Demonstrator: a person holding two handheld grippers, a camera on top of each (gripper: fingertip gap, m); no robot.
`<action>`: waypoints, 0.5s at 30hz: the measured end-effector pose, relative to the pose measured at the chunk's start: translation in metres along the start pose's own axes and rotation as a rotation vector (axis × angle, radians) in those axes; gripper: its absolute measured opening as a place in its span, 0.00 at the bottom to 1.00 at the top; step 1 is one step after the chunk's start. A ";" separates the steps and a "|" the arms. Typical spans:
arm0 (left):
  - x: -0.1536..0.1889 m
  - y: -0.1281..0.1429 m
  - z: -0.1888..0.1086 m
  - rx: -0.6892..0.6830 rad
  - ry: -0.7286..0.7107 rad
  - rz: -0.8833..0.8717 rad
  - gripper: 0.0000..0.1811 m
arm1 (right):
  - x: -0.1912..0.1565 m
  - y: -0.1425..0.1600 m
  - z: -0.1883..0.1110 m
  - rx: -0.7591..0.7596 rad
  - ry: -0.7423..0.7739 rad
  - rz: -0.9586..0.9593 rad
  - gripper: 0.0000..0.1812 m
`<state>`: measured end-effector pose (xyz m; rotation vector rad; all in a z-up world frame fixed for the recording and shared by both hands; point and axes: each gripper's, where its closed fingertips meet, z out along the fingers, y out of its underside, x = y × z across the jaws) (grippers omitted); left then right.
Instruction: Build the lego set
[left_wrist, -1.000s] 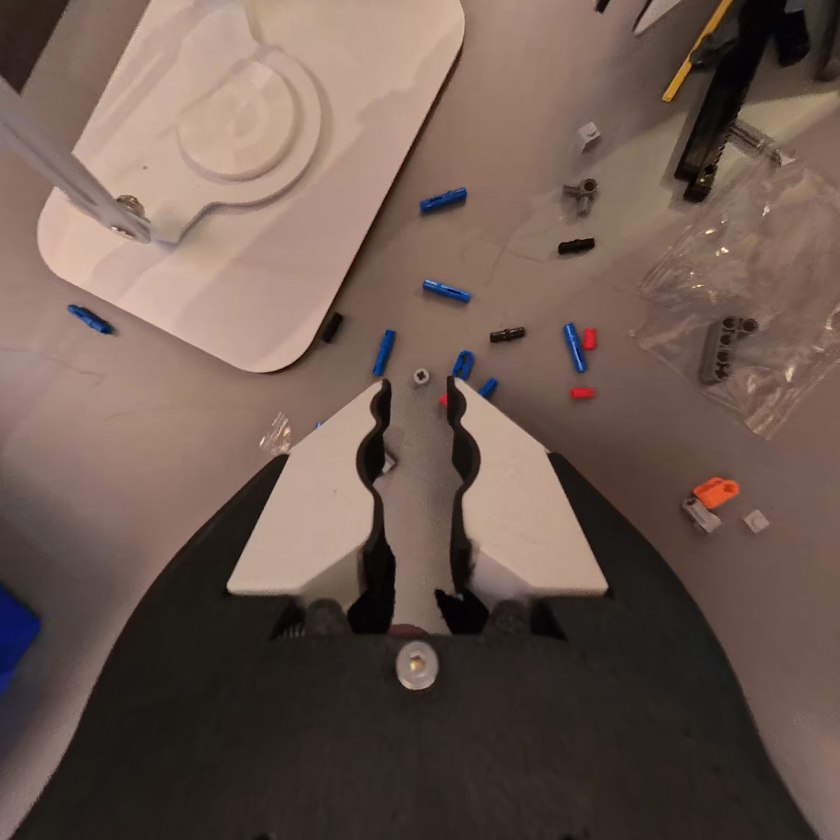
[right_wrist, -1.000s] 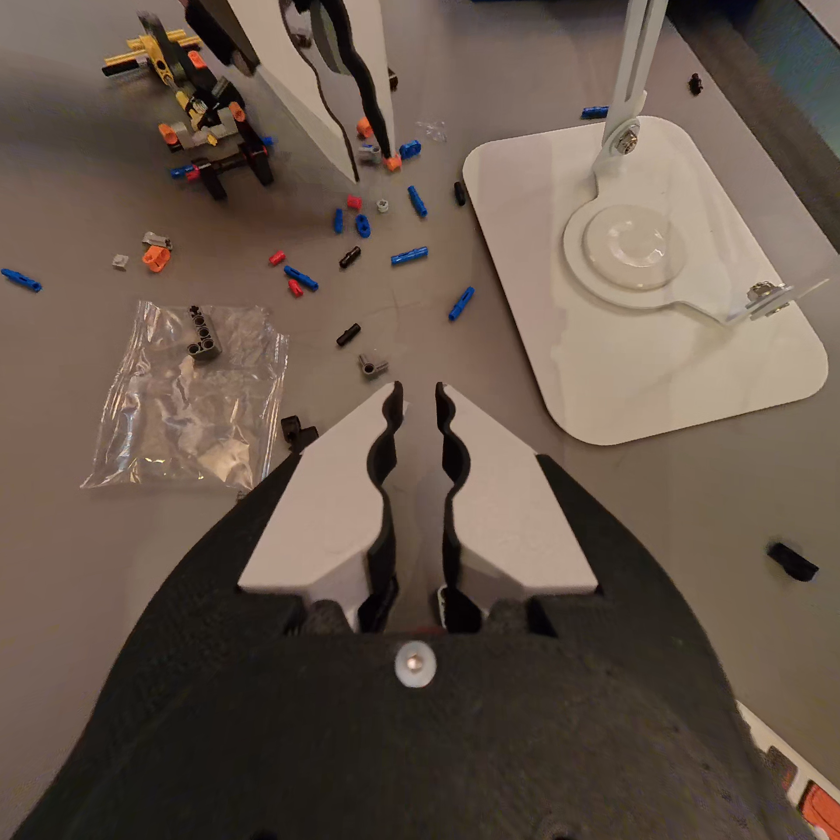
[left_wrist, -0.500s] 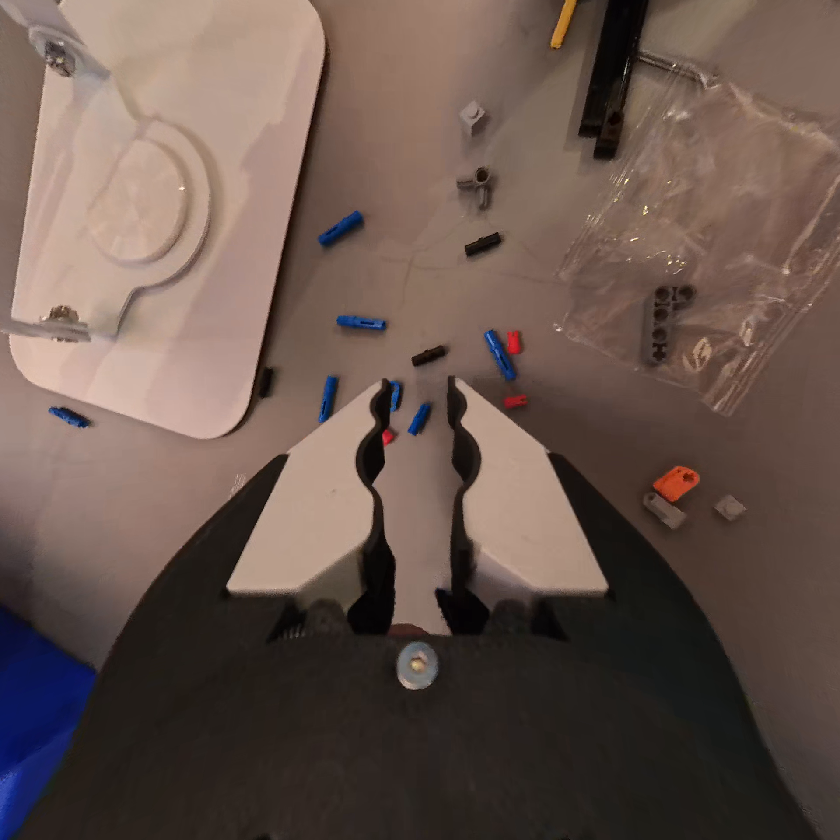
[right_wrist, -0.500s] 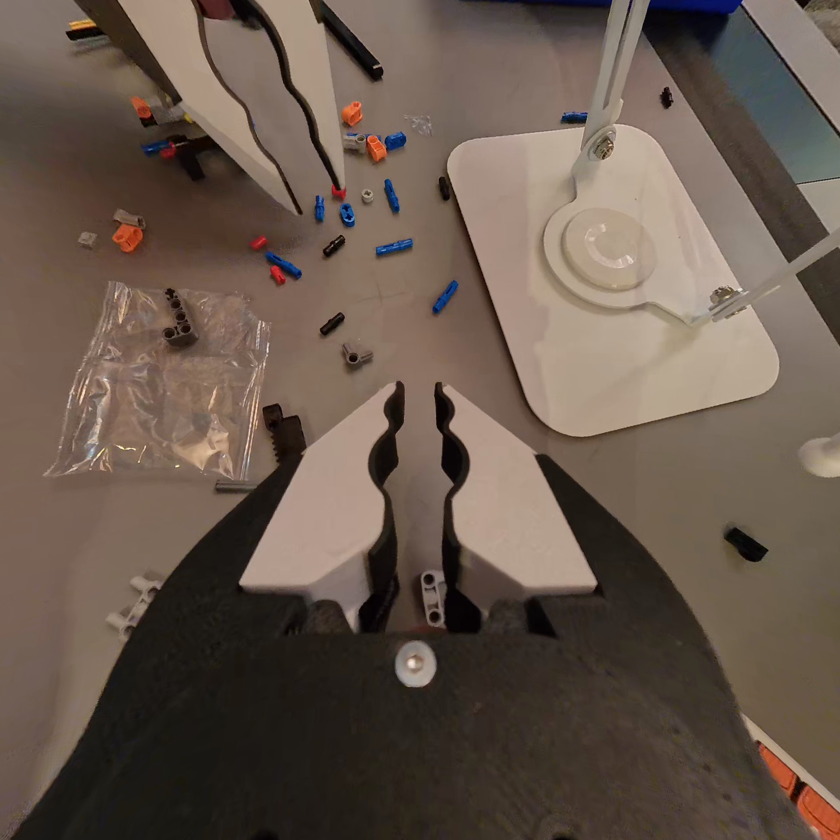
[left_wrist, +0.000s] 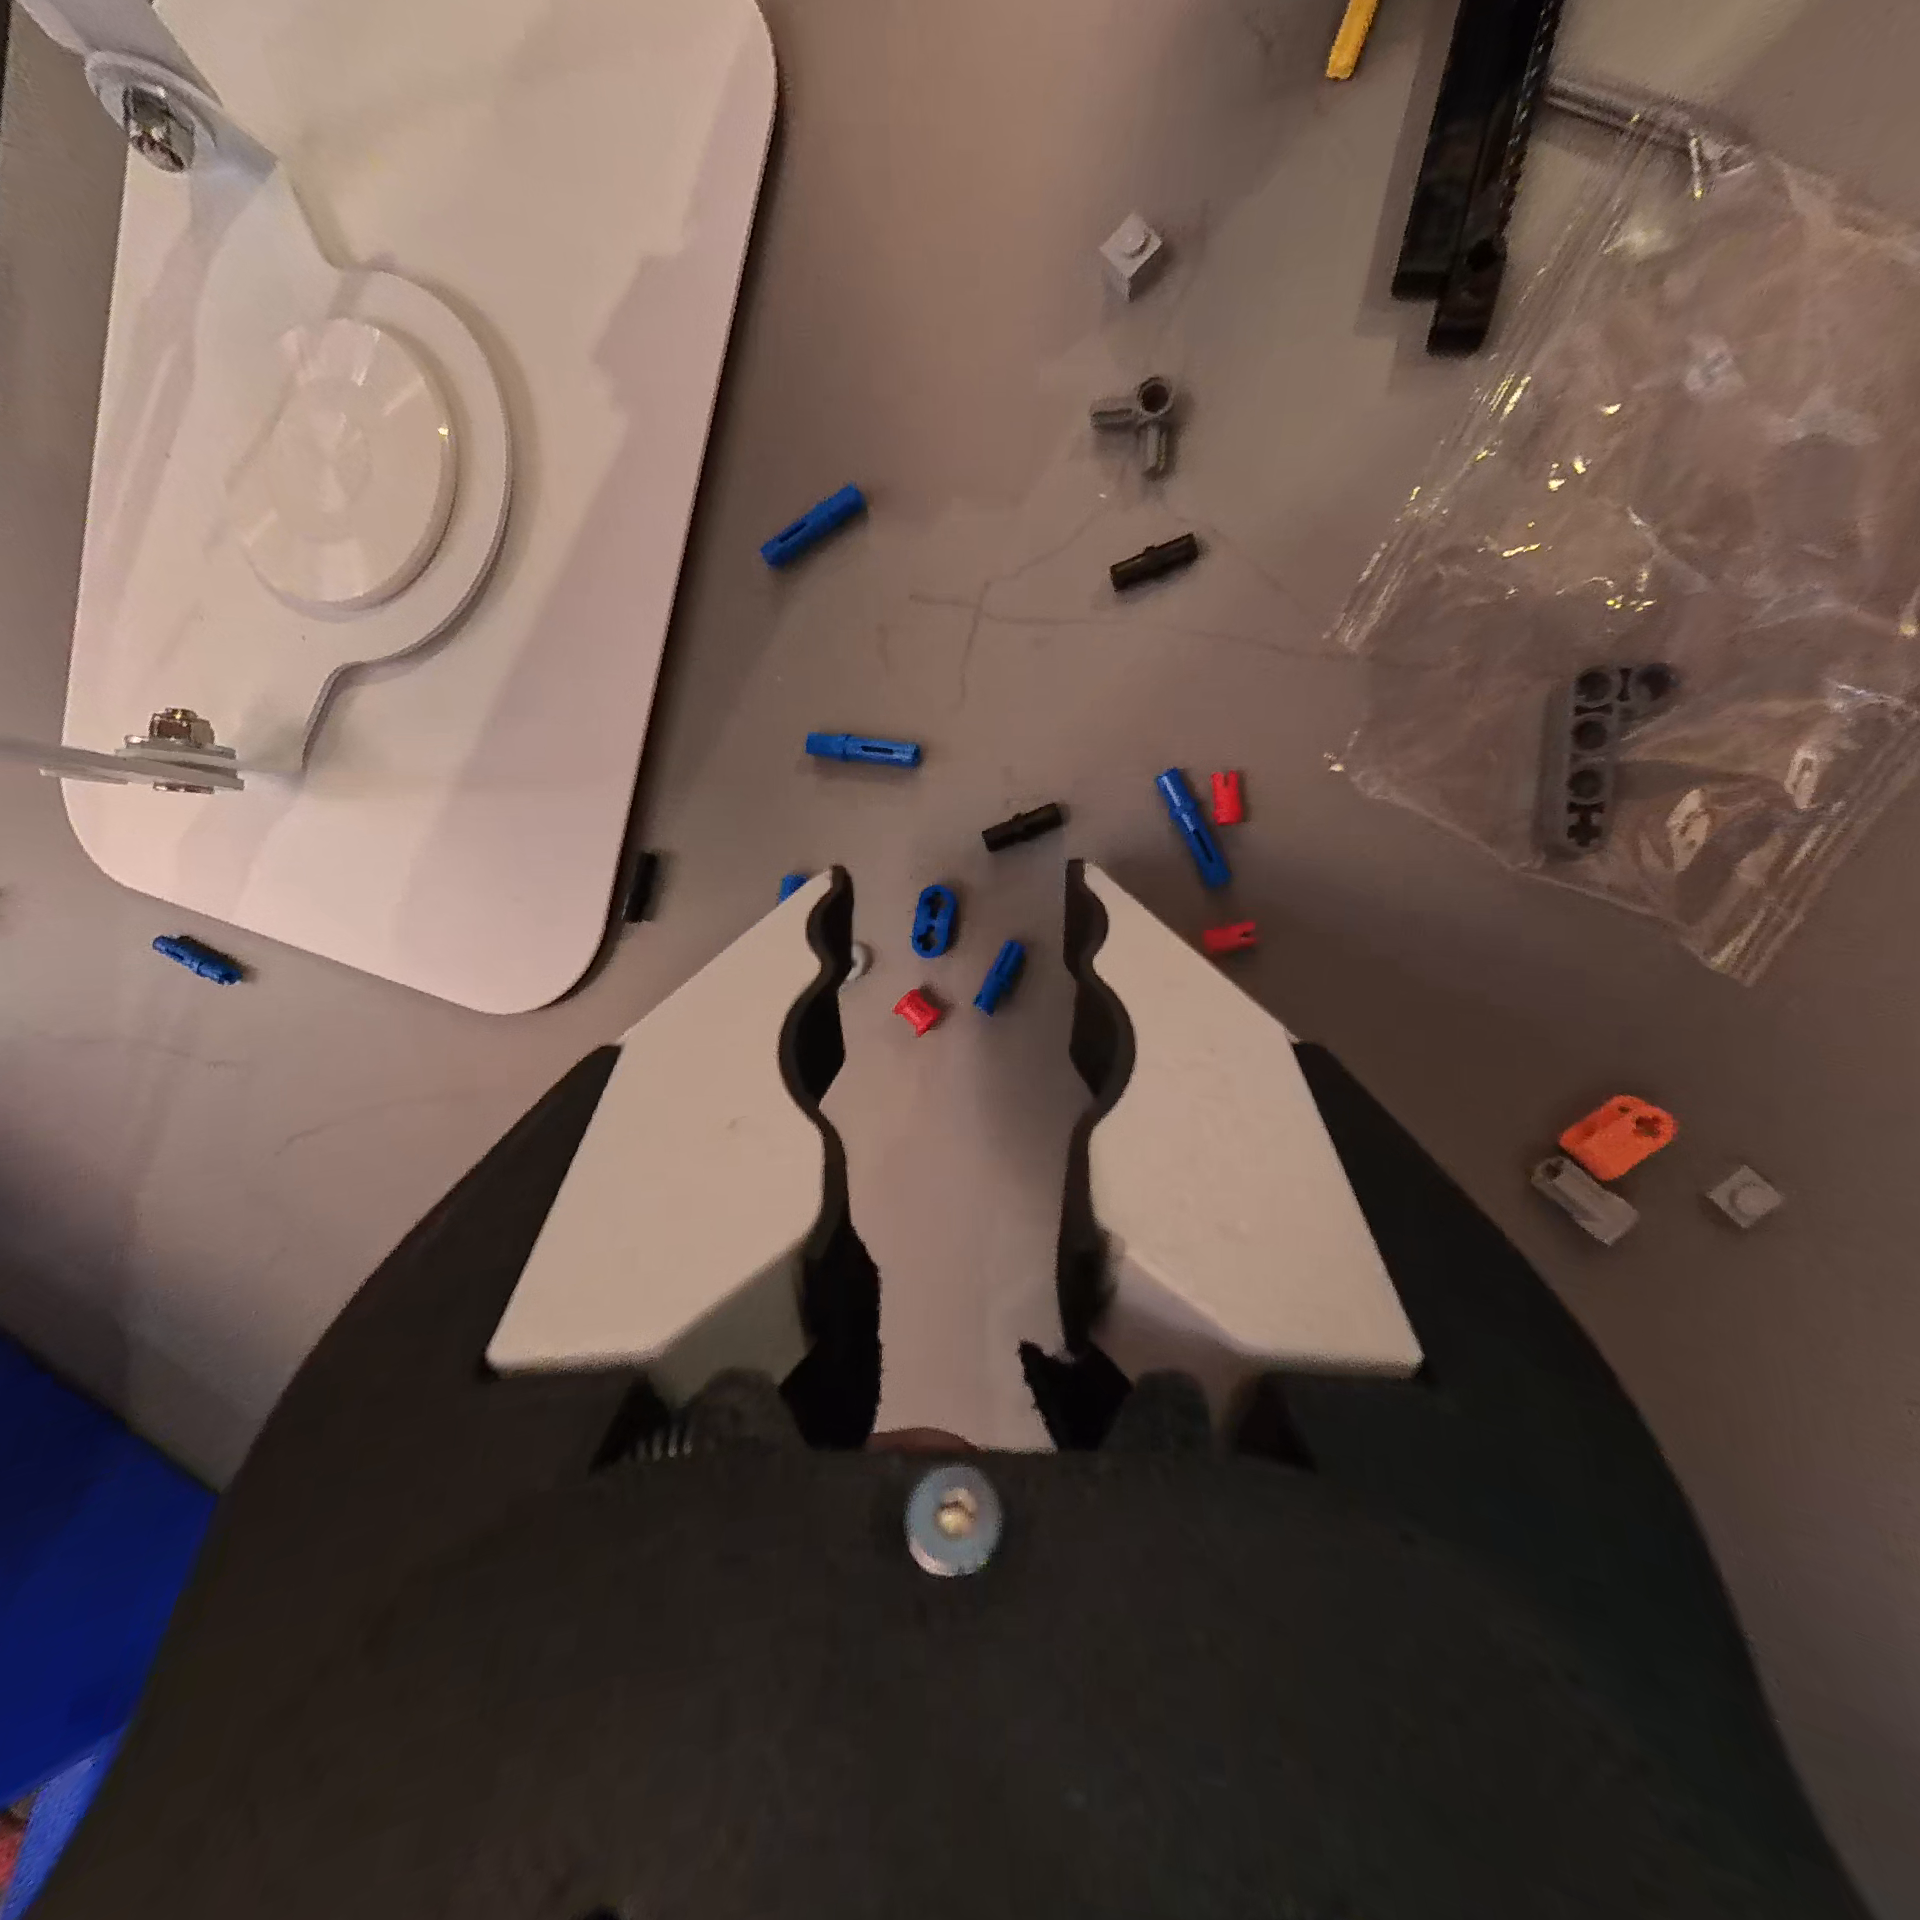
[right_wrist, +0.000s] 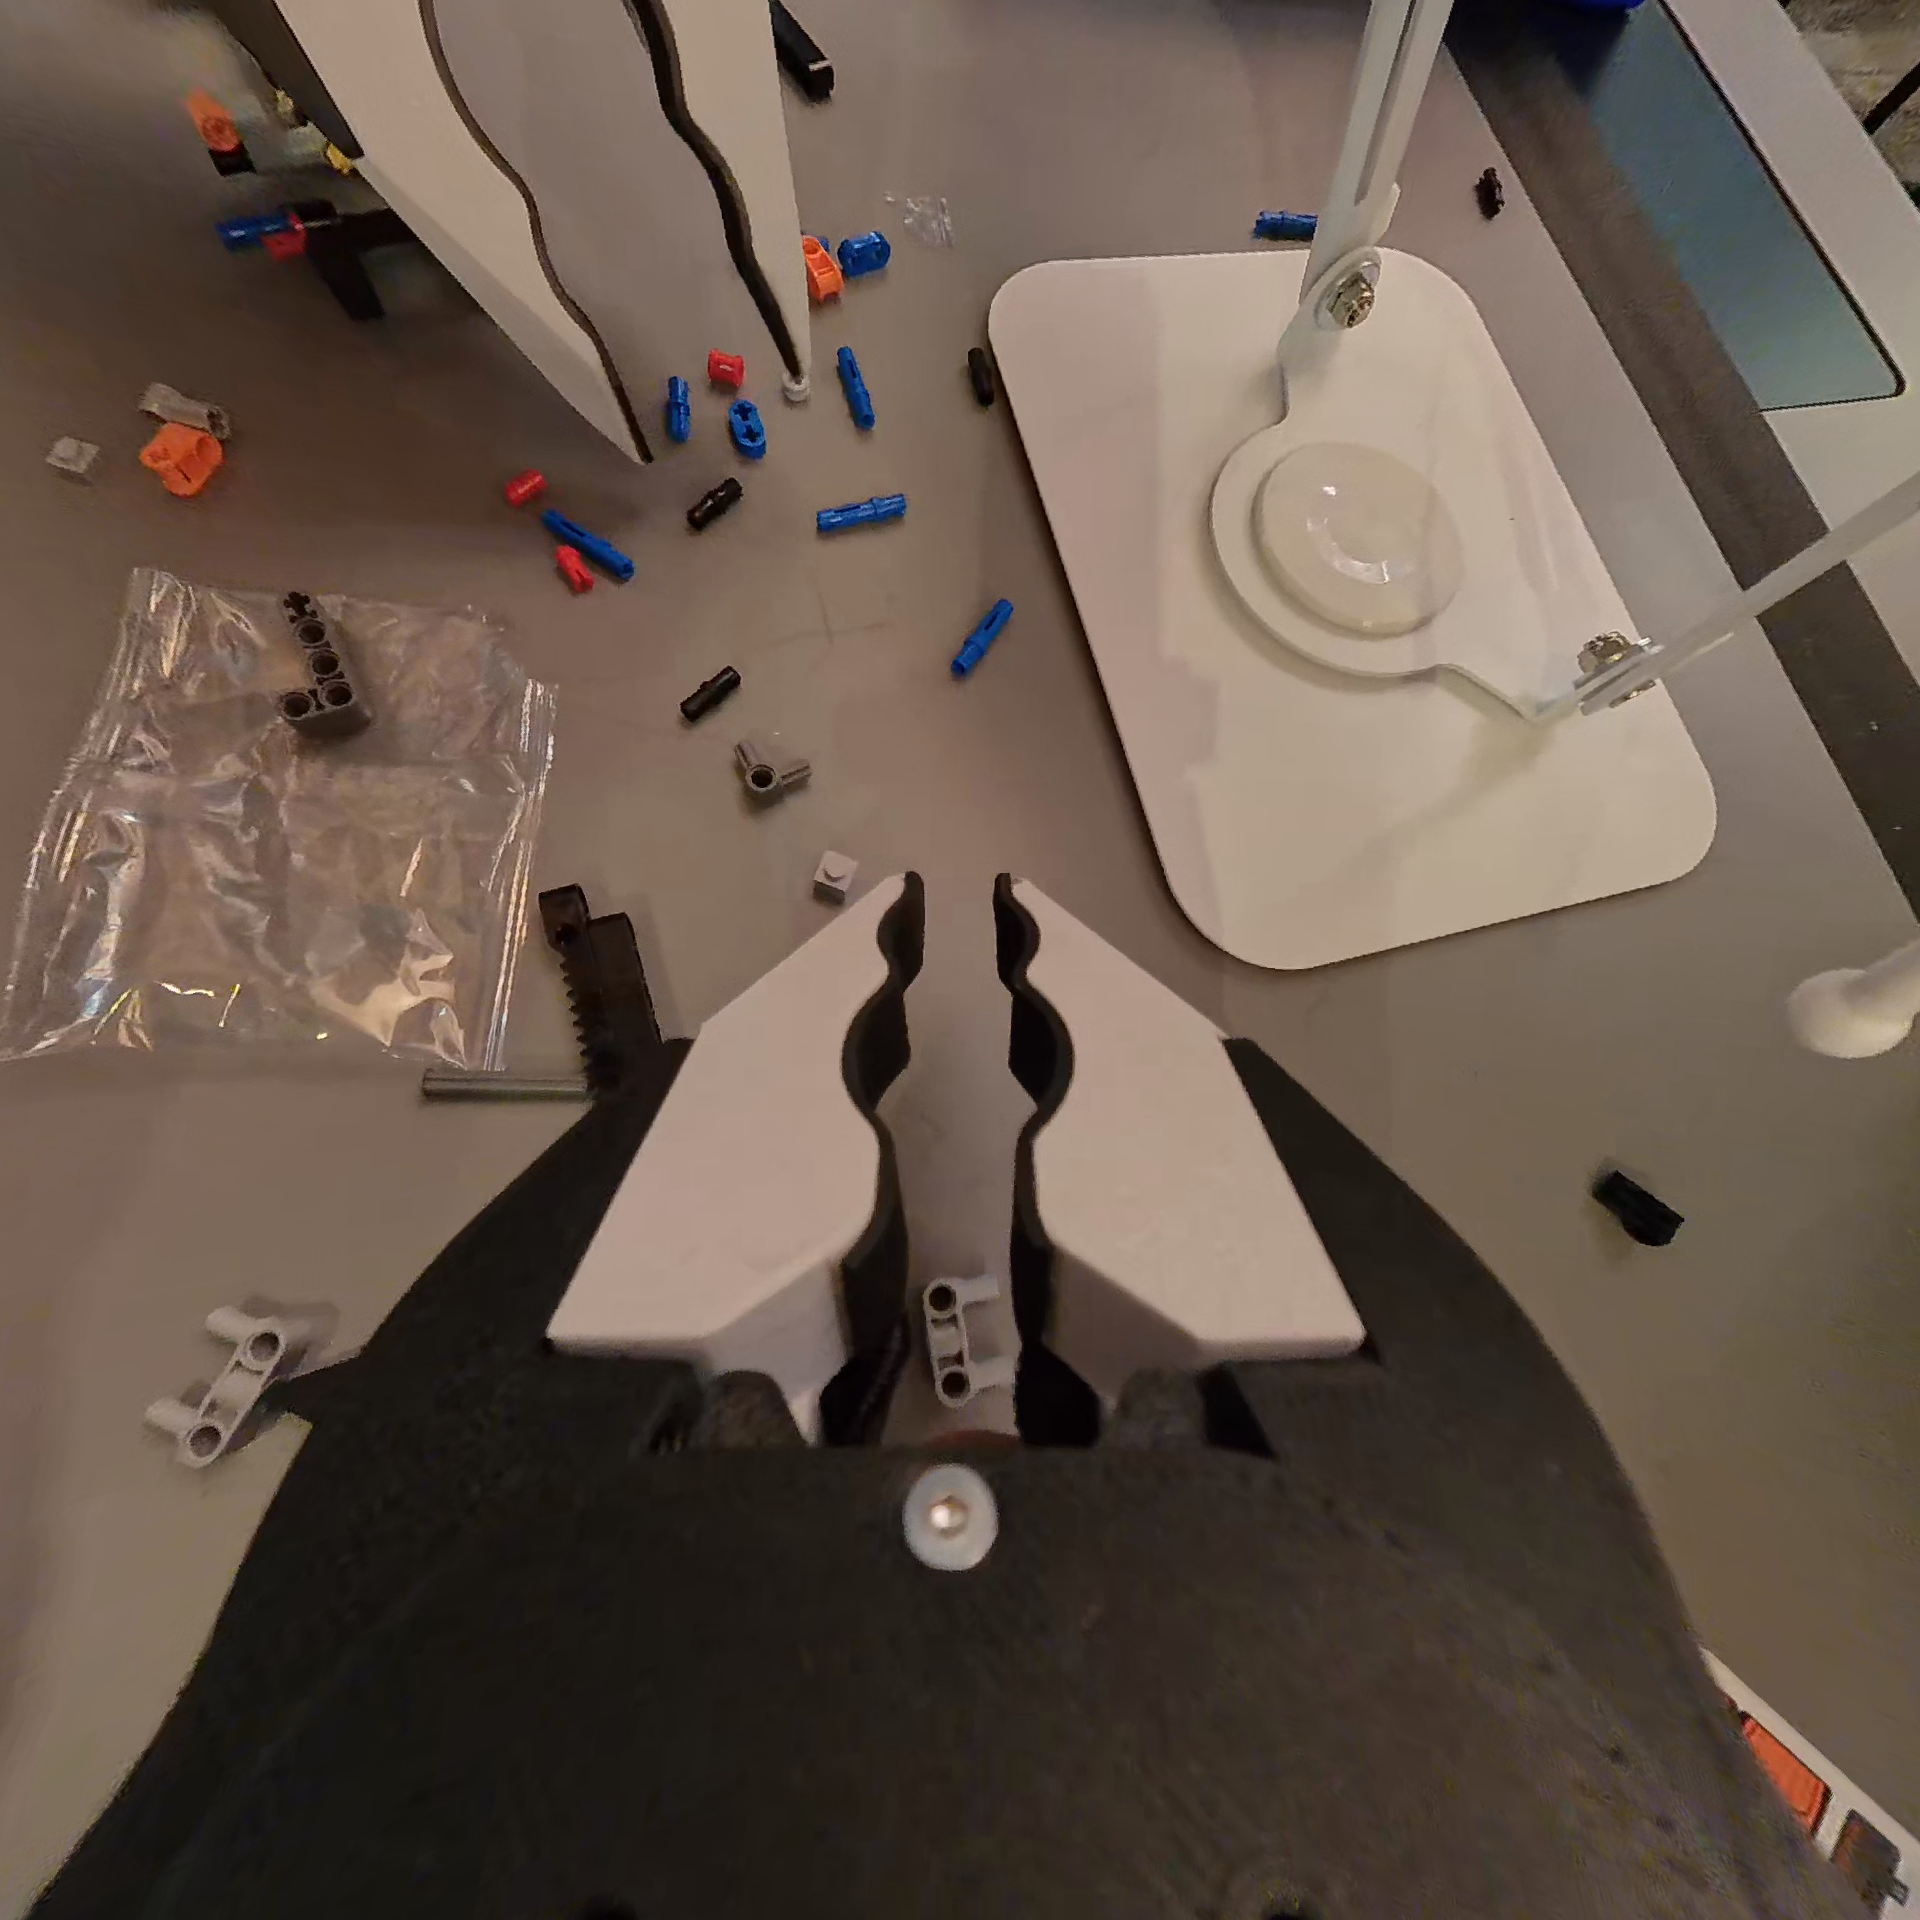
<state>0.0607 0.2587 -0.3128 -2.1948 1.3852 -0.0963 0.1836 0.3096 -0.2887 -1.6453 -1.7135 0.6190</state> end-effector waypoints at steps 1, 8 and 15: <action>-0.001 0.001 -0.001 -0.001 -0.004 -0.003 0.21 | 0.001 0.000 -0.001 0.001 0.004 -0.002 0.06; -0.021 0.023 -0.014 -0.019 -0.060 -0.058 0.19 | 0.009 0.001 -0.007 0.006 0.039 0.001 0.06; -0.050 0.056 -0.038 -0.036 -0.133 -0.146 0.16 | 0.014 0.001 -0.013 0.013 0.060 0.002 0.06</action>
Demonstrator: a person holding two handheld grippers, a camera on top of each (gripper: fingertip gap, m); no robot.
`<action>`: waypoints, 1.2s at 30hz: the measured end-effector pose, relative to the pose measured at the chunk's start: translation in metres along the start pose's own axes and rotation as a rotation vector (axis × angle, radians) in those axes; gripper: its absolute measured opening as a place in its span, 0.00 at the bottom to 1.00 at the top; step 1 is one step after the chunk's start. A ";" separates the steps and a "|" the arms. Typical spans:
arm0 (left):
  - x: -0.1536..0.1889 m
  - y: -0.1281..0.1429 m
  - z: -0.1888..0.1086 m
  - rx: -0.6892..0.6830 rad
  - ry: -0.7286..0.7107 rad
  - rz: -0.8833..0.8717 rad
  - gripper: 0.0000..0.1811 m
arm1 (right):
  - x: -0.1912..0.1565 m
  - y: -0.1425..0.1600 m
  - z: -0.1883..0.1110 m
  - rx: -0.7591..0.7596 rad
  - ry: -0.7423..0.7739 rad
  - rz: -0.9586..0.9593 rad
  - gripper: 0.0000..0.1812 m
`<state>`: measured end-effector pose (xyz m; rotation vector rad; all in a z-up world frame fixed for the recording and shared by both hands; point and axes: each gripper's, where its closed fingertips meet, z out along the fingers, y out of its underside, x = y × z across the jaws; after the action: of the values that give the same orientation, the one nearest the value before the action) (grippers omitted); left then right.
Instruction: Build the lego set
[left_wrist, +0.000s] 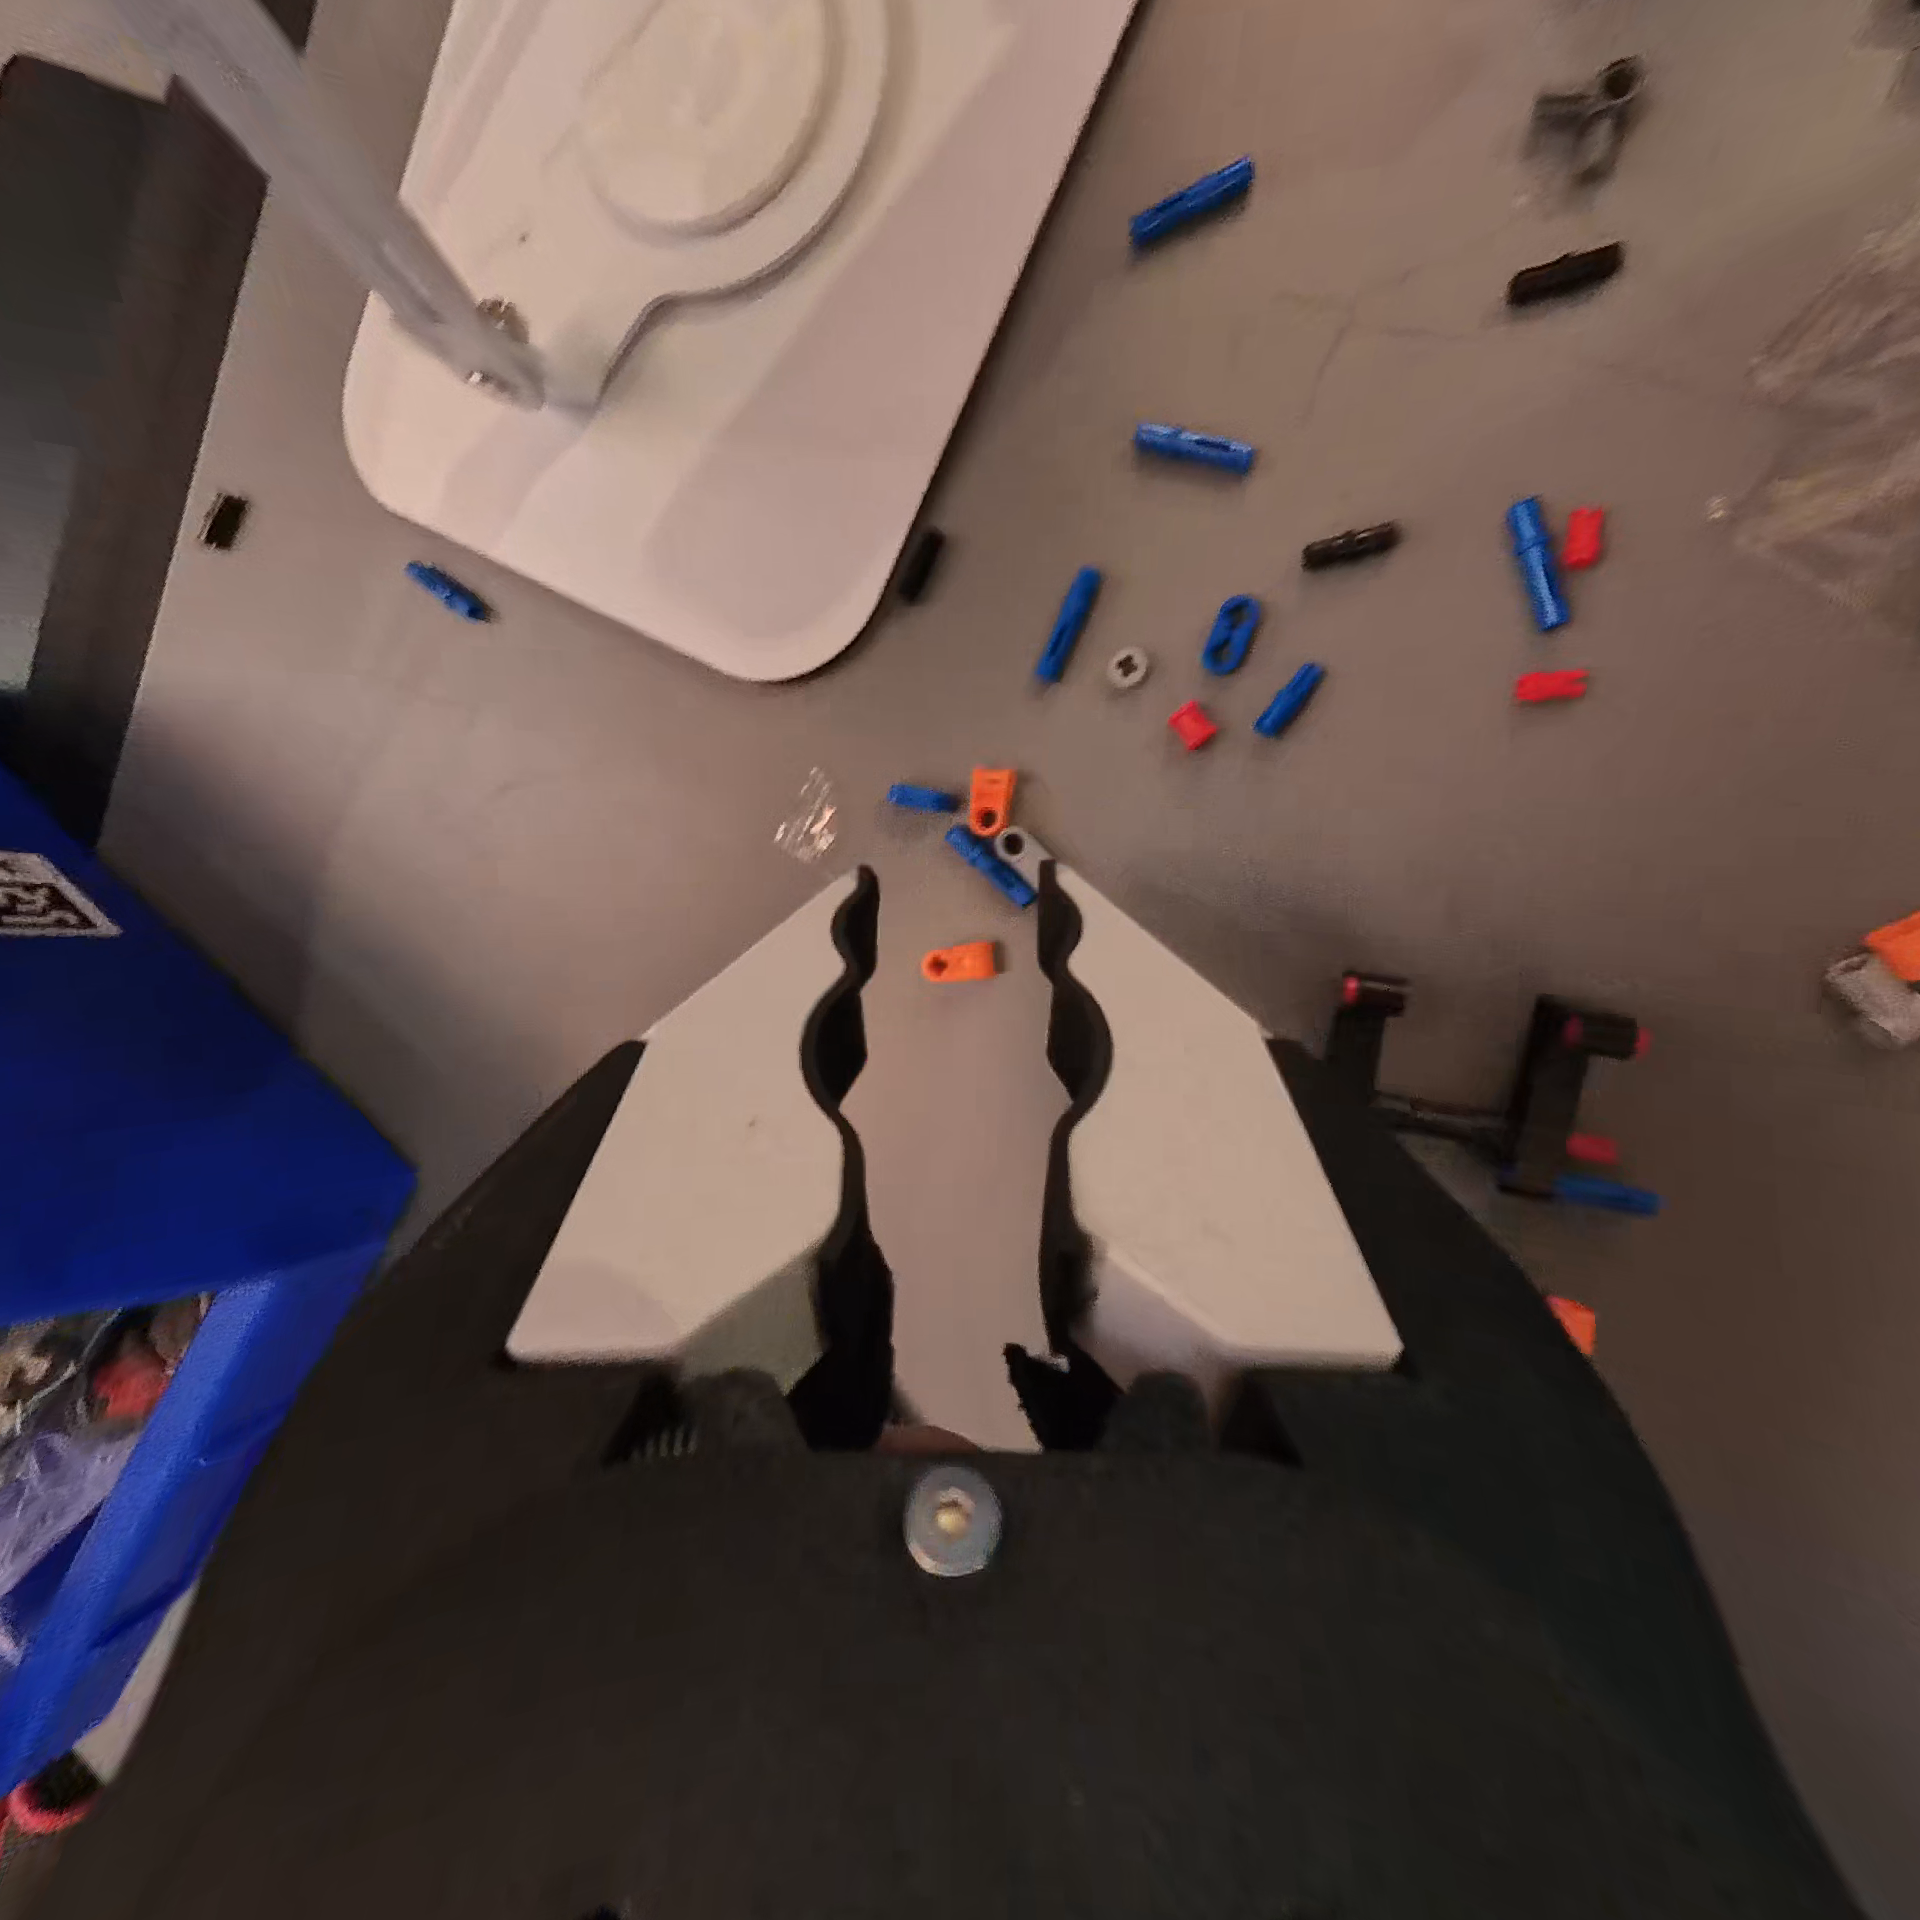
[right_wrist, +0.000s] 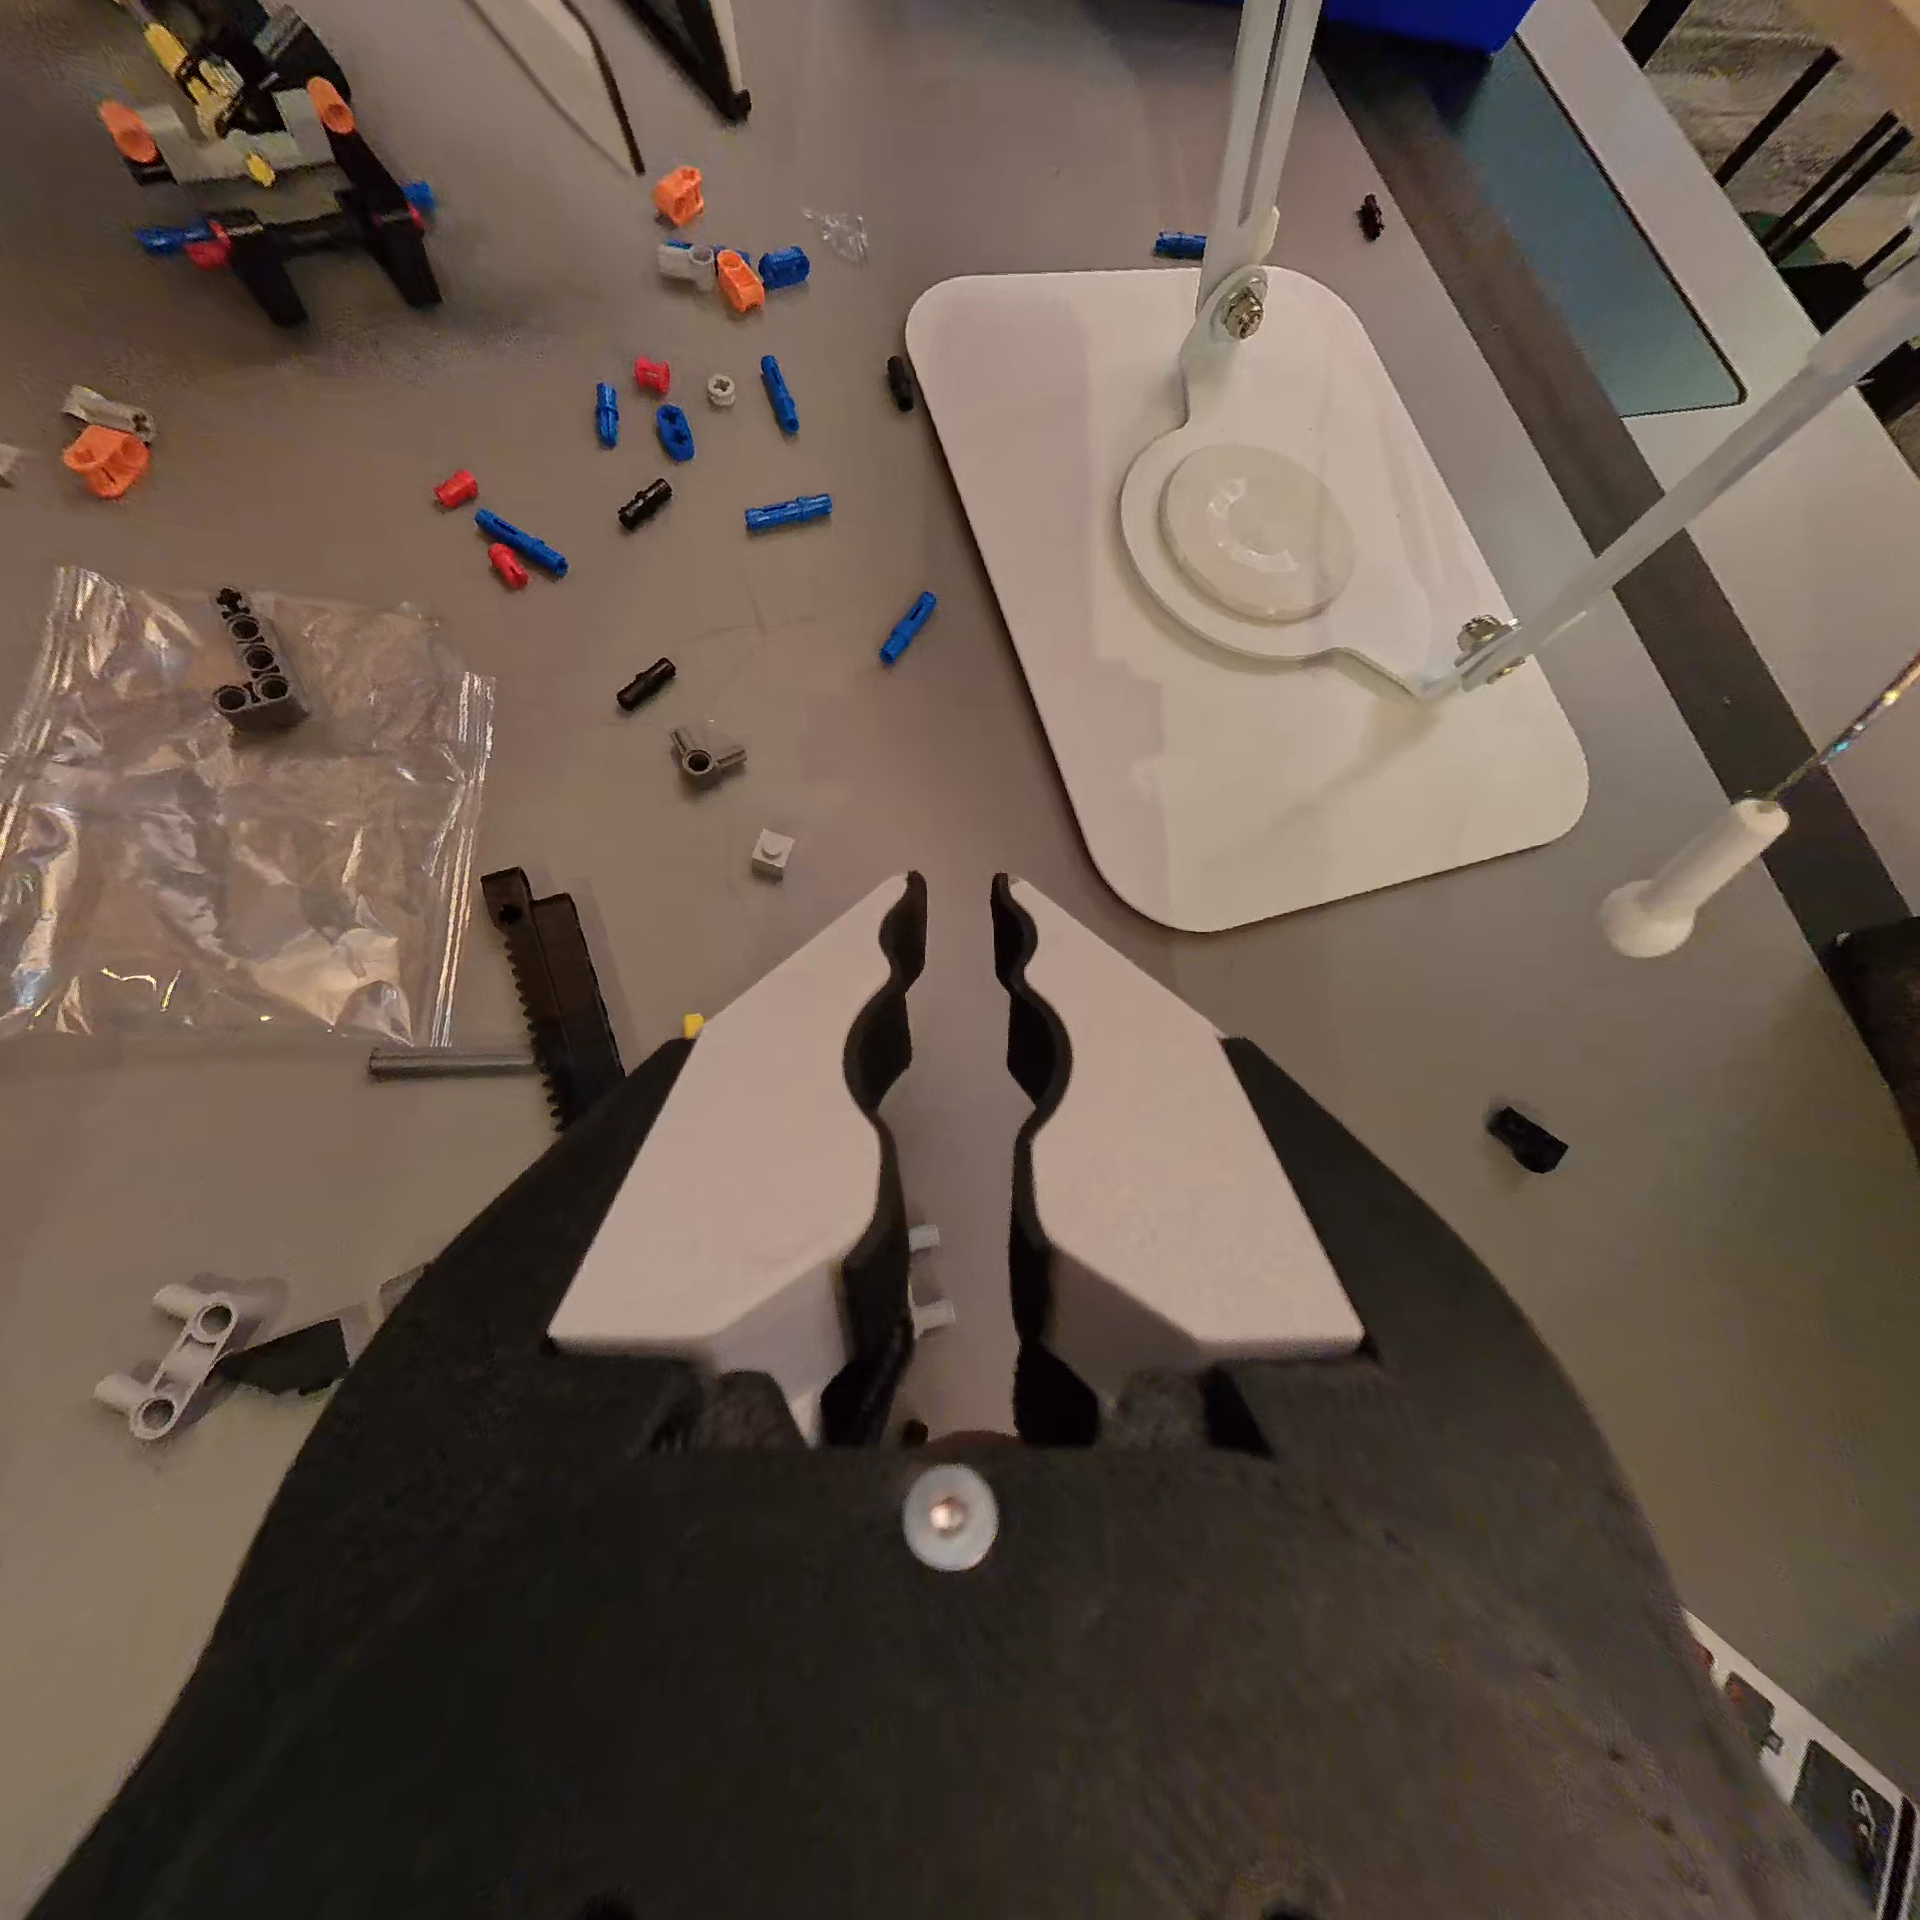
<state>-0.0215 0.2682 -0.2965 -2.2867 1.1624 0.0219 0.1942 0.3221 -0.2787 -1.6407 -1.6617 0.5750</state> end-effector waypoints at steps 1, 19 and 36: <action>-0.002 0.002 -0.001 0.004 0.002 -0.010 0.15 | 0.000 0.000 0.000 -0.002 0.002 -0.001 0.06; 0.048 -0.038 0.003 0.045 0.121 0.115 0.14 | 0.018 0.001 -0.027 0.030 0.044 0.027 0.06; 0.105 -0.024 -0.017 -0.020 0.243 0.217 0.15 | 0.032 0.009 -0.050 0.032 0.081 0.040 0.05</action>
<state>0.0578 0.1927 -0.2982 -2.2147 1.5376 -0.1668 0.2398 0.3458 -0.2481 -1.6555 -1.5573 0.5449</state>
